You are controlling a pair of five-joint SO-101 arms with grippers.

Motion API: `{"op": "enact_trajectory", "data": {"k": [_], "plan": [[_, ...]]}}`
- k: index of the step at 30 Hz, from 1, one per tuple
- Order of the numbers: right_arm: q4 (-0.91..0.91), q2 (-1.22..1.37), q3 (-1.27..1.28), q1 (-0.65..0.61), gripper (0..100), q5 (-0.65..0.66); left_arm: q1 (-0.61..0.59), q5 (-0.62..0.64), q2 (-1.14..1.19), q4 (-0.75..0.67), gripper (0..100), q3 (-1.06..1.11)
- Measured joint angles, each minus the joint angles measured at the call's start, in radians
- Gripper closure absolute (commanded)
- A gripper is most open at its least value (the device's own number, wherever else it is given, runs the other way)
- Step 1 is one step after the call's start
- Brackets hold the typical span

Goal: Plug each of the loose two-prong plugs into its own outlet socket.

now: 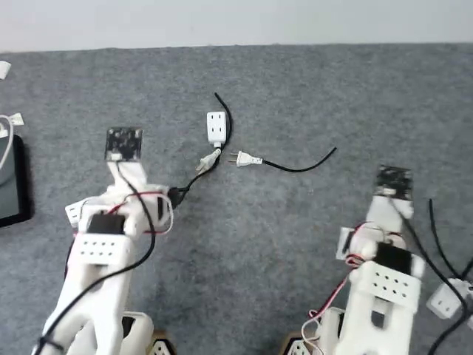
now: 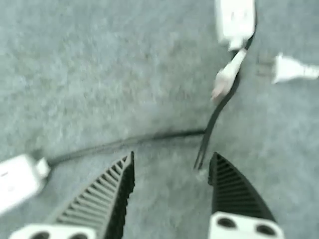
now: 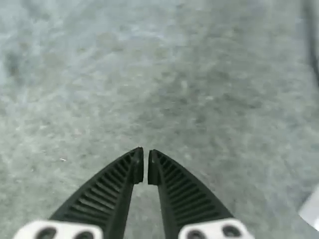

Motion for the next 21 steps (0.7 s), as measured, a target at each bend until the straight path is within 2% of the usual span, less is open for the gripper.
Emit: {"op": "enact_trajectory", "data": {"k": [3,9,14,21], "plan": [[-0.028,-0.002,0.034,-0.043,98.7,0.0,0.054,0.005,0.092,-0.061,81,-0.072],[-0.037,-0.002,0.044,-0.051,98.7,0.041,0.172,0.041,0.358,-0.141,81,-0.27],[-0.037,-0.002,0.044,-0.046,98.7,0.046,0.19,0.11,0.586,-0.181,81,-0.477],[-0.037,-0.005,0.068,-0.049,98.7,0.101,0.221,0.12,0.829,-0.186,81,-0.69]]}}
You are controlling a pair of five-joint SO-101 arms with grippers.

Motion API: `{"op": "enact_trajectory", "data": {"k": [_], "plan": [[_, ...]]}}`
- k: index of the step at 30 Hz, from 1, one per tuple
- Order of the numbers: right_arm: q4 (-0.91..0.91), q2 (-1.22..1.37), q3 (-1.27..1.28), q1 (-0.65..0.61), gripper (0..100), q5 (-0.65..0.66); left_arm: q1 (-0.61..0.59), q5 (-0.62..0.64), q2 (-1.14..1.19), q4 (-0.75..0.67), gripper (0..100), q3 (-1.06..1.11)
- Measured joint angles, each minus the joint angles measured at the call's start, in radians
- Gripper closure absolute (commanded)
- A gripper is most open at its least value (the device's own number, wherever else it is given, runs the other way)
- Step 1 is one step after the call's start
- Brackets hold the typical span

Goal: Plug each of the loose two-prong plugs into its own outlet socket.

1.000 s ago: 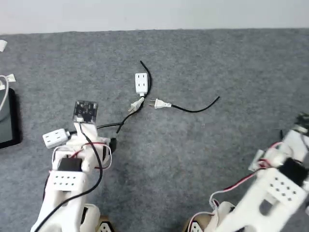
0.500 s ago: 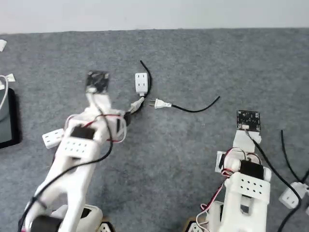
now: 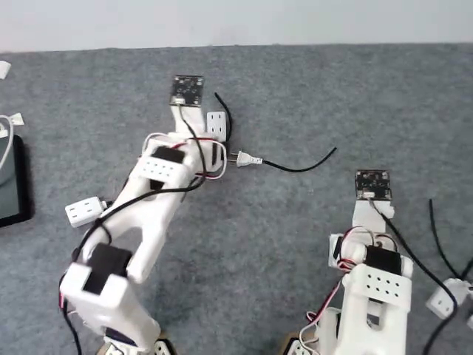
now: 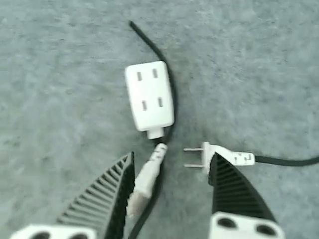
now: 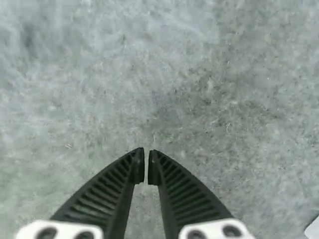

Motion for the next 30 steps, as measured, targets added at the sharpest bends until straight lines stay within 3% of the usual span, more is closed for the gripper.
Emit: {"op": "enact_trajectory", "data": {"k": [7,13,30], "plan": [[0.0,-0.002,0.002,0.002,98.7,0.014,0.057,0.003,0.155,0.0,81,-0.126],[0.0,-0.002,0.003,0.002,98.7,0.025,0.02,0.003,0.354,0.0,81,-0.305],[0.0,-0.002,0.005,0.0,98.7,0.051,-0.023,0.003,0.453,-0.026,81,-0.408]]}}
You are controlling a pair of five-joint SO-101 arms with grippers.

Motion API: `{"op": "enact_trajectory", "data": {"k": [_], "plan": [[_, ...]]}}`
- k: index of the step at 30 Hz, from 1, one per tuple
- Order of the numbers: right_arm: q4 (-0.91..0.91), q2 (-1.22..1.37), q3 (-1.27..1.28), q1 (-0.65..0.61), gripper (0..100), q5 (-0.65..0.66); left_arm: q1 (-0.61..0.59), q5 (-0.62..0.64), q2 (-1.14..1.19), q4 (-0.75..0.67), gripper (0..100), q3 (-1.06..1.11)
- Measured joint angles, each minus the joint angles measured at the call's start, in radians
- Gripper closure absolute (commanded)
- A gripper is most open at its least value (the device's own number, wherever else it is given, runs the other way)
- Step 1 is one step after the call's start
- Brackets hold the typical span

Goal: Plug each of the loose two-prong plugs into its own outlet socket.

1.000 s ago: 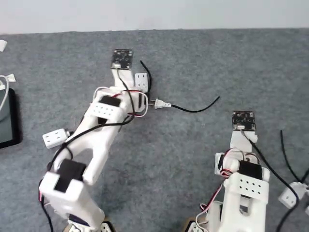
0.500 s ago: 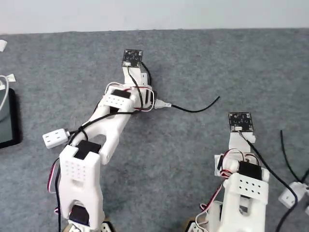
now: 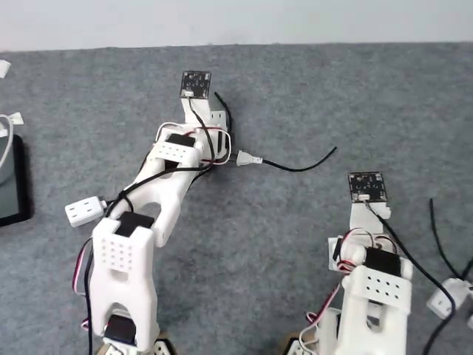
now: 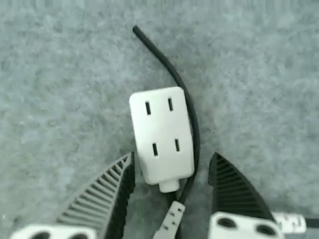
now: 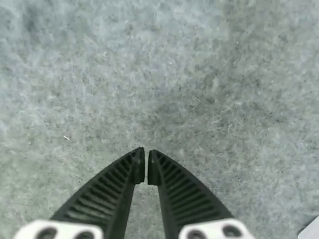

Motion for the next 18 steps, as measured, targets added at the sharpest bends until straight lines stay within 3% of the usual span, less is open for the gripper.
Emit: {"op": "enact_trajectory", "data": {"k": [4,8,18], "plan": [[0.0,0.0,0.0,0.0,98.7,0.0,0.0,0.0,0.046,0.0,83,-0.032],[0.0,0.0,0.0,0.0,98.7,0.0,0.003,0.0,0.075,0.0,100,-0.046],[0.0,0.0,0.0,0.002,98.7,0.0,0.021,0.005,0.071,0.026,99,-0.061]]}}
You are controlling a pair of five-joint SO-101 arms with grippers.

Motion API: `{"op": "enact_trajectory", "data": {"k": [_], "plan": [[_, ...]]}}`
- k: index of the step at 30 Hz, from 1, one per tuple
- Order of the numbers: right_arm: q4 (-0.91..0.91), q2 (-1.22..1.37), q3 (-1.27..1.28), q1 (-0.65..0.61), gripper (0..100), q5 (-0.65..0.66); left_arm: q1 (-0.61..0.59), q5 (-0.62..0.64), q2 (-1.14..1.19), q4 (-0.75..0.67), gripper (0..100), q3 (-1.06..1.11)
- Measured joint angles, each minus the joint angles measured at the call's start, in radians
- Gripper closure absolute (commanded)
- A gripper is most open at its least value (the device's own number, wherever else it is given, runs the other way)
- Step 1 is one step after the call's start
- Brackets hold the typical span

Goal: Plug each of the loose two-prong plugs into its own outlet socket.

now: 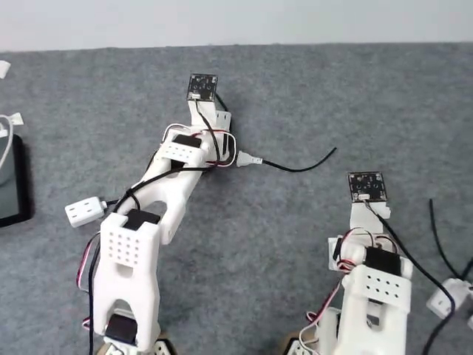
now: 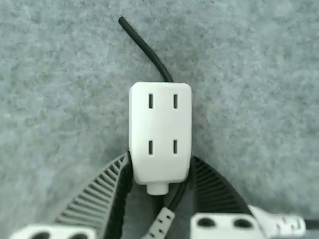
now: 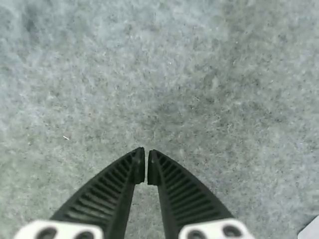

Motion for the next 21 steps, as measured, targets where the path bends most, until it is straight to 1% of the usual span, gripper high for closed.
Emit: {"op": "enact_trajectory", "data": {"k": [4,7,9,13,17,21], "plan": [[0.0,0.0,0.0,-0.002,98.7,0.0,0.028,0.002,-0.066,0.092,99,0.038],[0.0,0.0,0.006,-0.018,98.7,0.0,0.066,-0.002,-0.143,0.121,99,0.129],[0.0,0.0,0.006,-0.021,98.7,0.0,0.086,0.028,-0.207,0.13,99,0.196],[0.0,0.0,0.006,-0.021,98.7,0.0,0.097,0.118,-0.376,0.133,99,0.351],[0.0,0.0,0.006,-0.018,98.7,0.0,0.101,0.15,-0.569,0.146,99,0.534],[0.0,0.0,0.006,-0.018,98.7,0.0,0.101,0.155,-0.752,0.169,99,0.736]]}}
